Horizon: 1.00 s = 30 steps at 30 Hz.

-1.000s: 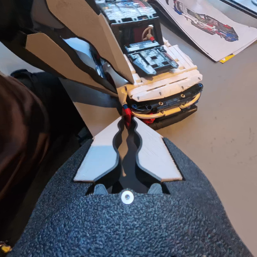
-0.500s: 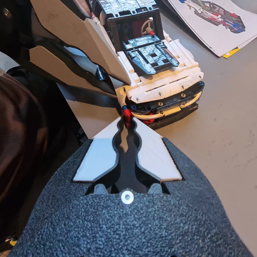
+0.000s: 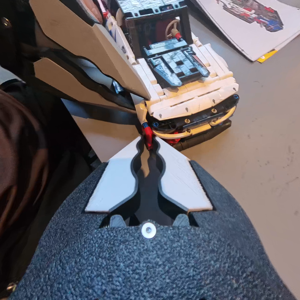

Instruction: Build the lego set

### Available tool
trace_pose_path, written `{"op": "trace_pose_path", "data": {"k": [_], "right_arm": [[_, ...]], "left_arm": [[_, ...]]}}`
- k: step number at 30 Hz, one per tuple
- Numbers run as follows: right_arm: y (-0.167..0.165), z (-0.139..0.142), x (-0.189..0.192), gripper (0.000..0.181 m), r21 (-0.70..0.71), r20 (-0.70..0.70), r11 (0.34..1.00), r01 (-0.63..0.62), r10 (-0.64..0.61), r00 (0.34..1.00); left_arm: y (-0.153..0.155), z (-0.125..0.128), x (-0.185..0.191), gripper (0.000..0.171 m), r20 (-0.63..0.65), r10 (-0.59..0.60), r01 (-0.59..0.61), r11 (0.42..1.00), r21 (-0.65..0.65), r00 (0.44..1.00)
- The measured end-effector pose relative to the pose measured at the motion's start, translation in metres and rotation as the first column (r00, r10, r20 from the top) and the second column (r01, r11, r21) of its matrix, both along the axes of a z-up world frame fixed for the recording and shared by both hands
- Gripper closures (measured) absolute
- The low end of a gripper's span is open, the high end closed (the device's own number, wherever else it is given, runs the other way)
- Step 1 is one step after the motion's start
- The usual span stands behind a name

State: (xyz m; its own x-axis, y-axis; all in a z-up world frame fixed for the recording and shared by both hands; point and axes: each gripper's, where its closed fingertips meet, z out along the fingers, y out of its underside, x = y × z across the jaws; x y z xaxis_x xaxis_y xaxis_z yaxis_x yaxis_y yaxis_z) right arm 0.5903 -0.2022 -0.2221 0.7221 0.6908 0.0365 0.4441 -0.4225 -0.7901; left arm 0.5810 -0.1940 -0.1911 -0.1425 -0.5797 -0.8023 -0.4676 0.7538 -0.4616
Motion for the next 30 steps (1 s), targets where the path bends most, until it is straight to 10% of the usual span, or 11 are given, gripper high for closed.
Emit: {"op": "trace_pose_path", "data": {"k": [10,17,25,30], "right_arm": [[-0.025,0.018,0.058,0.181,0.077,-0.008,0.987,0.140,-0.140,0.990],[0.001,0.022,0.001,0.181,0.094,-0.053,0.995,0.029,-0.025,0.998],[-0.009,0.023,0.042,0.181,0.055,-0.031,0.995,0.086,-0.084,0.996],[0.001,0.020,0.005,0.181,0.090,-0.006,0.996,0.024,-0.024,1.000]], "left_arm": [[0.000,0.000,0.000,0.157,0.007,-0.018,0.018,0.999,0.038,1.000],[-0.001,0.000,0.001,0.158,0.002,-0.020,0.020,0.998,0.067,1.000],[-0.002,0.000,0.002,0.158,0.002,-0.063,0.062,0.995,0.084,0.998],[0.002,0.000,0.004,0.158,0.000,-0.023,0.023,0.995,0.097,1.000]]}}
